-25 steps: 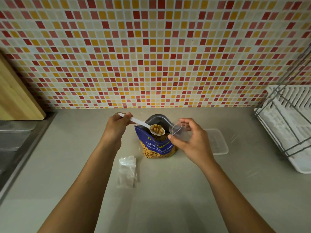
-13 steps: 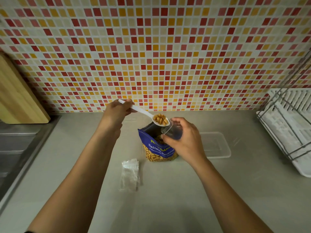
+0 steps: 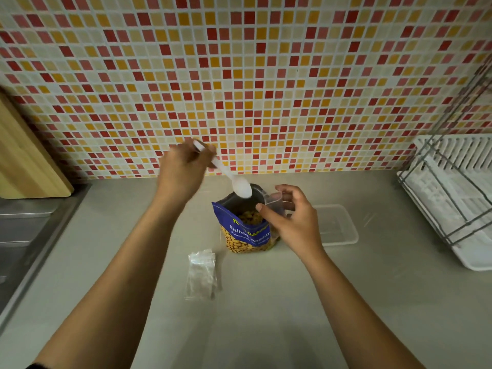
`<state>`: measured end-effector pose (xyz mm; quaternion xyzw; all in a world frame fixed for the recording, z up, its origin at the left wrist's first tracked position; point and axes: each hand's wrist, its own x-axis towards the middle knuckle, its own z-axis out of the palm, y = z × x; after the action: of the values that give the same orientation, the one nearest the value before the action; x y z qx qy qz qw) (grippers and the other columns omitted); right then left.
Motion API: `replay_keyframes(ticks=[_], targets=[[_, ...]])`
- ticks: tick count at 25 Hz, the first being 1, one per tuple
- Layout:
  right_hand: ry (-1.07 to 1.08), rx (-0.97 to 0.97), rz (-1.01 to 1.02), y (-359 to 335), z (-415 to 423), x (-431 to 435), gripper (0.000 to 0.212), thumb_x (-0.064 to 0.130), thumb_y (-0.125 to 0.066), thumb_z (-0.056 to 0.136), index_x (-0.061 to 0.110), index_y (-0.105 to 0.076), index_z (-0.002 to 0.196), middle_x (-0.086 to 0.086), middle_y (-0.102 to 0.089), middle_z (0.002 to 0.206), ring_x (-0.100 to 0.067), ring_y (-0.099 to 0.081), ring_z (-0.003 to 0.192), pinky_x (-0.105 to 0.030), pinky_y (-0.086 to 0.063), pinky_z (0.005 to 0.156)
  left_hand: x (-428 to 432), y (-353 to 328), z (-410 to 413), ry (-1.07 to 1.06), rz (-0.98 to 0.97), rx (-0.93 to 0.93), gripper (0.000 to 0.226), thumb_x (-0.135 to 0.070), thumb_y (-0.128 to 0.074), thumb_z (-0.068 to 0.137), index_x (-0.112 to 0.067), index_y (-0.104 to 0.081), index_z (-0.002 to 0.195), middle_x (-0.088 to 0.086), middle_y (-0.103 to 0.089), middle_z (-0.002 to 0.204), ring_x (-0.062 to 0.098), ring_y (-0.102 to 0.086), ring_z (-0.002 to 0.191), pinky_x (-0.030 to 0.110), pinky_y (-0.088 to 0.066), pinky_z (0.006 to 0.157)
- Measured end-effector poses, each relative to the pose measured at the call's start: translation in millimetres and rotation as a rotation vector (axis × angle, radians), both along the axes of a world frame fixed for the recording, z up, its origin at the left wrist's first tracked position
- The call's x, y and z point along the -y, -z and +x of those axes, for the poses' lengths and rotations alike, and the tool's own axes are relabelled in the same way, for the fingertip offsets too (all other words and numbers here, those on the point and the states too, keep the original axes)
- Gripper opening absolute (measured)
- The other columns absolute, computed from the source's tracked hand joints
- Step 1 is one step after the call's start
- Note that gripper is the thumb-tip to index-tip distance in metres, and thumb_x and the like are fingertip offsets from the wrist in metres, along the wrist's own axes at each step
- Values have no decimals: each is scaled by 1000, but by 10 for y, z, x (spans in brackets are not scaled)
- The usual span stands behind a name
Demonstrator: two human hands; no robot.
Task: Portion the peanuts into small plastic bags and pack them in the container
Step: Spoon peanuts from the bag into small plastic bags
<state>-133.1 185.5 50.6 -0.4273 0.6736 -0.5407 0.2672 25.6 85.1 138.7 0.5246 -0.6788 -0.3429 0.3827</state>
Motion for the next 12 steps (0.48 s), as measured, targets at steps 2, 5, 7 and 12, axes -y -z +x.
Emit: replay_keyframes(ticks=[2,5,7,12], targets=[[6,24,7,41,-43,-56,47,32,-79,69,28,-53,108,14,-63,99,1,-58,92,-14,-48,71,-61,361,-115,88,-22,273,25,-38,-49,93,-19,-64,98,2,-70,95,21,-62,94,40,-50,84],[-41,11,50,90,-91,-110,47,32,-78,71,27,-53,110,16,-63,101,1,-57,95,-14,-47,72,-95,695,-270,50,-41,620,28,-43,-46,93,-22,-63,102,2,-64,104,24,-49,116,51,-37,95],[-82,-16,64,114,-114,-108,47,31,-78,72,26,-53,112,14,-64,104,0,-57,98,-14,-47,74,-64,747,-338,38,62,661,28,-41,-45,94,-19,-63,99,4,-61,102,25,-51,114,53,-33,95],[-111,-46,74,122,-128,-105,48,32,-77,71,28,-51,112,12,-64,109,-3,-57,101,-12,-46,72,-66,796,-471,59,156,713,26,-39,-46,93,-18,-62,94,1,-55,94,24,-56,95,55,-35,98]])
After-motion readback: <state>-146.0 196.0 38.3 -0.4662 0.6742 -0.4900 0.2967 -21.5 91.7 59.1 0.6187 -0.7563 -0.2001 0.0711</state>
